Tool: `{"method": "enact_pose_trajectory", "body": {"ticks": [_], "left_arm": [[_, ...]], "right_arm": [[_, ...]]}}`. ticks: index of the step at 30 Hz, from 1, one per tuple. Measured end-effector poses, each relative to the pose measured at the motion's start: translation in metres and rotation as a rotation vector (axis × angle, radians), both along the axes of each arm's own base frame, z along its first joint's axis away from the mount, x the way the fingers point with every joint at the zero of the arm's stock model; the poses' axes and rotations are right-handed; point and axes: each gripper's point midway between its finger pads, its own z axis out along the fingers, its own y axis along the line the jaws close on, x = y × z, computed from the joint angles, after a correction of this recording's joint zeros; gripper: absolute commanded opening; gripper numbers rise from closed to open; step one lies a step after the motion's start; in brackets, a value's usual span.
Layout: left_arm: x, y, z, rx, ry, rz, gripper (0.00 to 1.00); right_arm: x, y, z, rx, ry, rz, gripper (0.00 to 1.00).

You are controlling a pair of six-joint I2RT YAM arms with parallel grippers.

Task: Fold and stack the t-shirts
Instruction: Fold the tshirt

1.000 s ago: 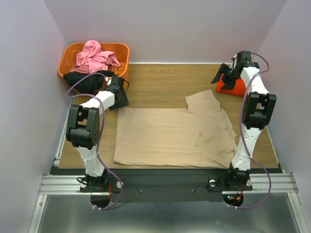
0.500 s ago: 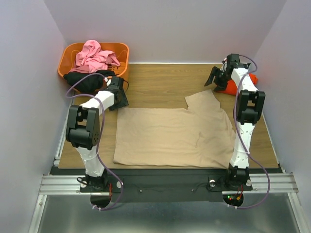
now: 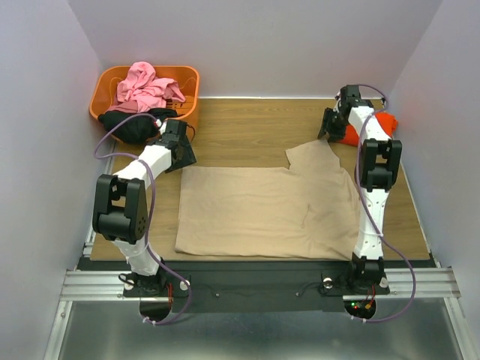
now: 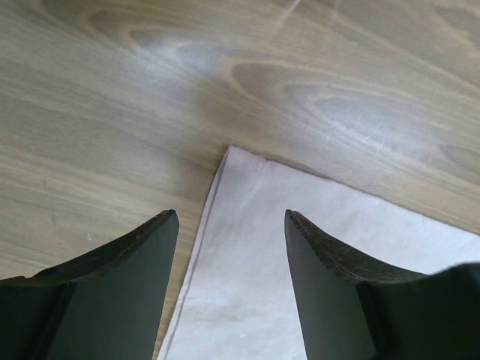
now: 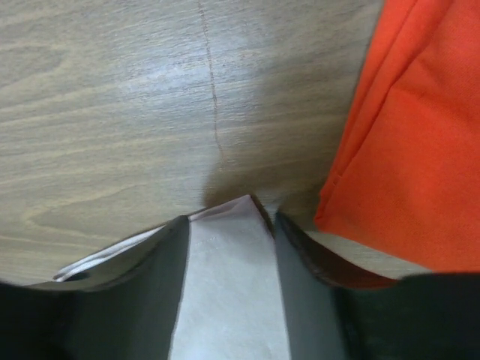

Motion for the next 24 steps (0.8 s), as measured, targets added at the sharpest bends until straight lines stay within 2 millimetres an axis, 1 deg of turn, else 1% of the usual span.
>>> {"method": "enact_pose_trajectory", "body": {"ticks": [1, 2, 3, 4, 6, 7, 9, 10, 16, 21, 23, 24], "left_arm": [[-0.003, 0.001, -0.002, 0.001, 0.006, 0.000, 0.71], [-0.005, 0.001, -0.004, 0.002, 0.014, 0.001, 0.71], [-0.008, 0.002, -0.007, 0.004, 0.021, 0.001, 0.70], [-0.010, 0.002, -0.008, 0.005, 0.028, 0.002, 0.70], [-0.014, 0.003, -0.012, 0.006, 0.040, 0.003, 0.71], [-0.016, 0.003, -0.013, 0.007, 0.045, 0.004, 0.71], [-0.017, 0.003, -0.014, 0.006, 0.048, 0.006, 0.70], [-0.017, 0.003, -0.014, 0.005, 0.048, 0.006, 0.71], [-0.016, 0.003, -0.013, 0.000, 0.043, 0.019, 0.71], [-0.014, 0.004, -0.012, -0.006, 0.031, 0.040, 0.69], [-0.012, 0.003, -0.011, -0.010, 0.024, 0.047, 0.67], [-0.011, 0.003, -0.011, -0.012, 0.021, 0.051, 0.65]], "right_arm": [[0.001, 0.000, -0.001, -0.013, -0.003, 0.005, 0.48], [0.001, 0.000, -0.002, -0.026, -0.005, 0.004, 0.42], [0.001, -0.001, -0.002, -0.032, -0.006, 0.006, 0.39], [0.001, -0.001, -0.002, -0.043, -0.008, 0.008, 0.34], [0.002, 0.000, -0.003, -0.061, -0.012, 0.014, 0.26], [0.002, 0.000, -0.004, -0.065, -0.012, 0.014, 0.15], [0.002, 0.001, -0.004, -0.074, -0.014, 0.020, 0.04], [0.002, 0.002, -0.004, -0.074, -0.012, 0.019, 0.00], [0.000, 0.019, -0.003, -0.051, -0.017, 0.051, 0.01], [-0.017, 0.029, -0.003, -0.024, 0.013, 0.070, 0.00], [-0.023, 0.032, 0.002, -0.013, 0.018, 0.072, 0.00], [-0.027, 0.033, 0.007, -0.006, 0.015, 0.074, 0.00]]}}
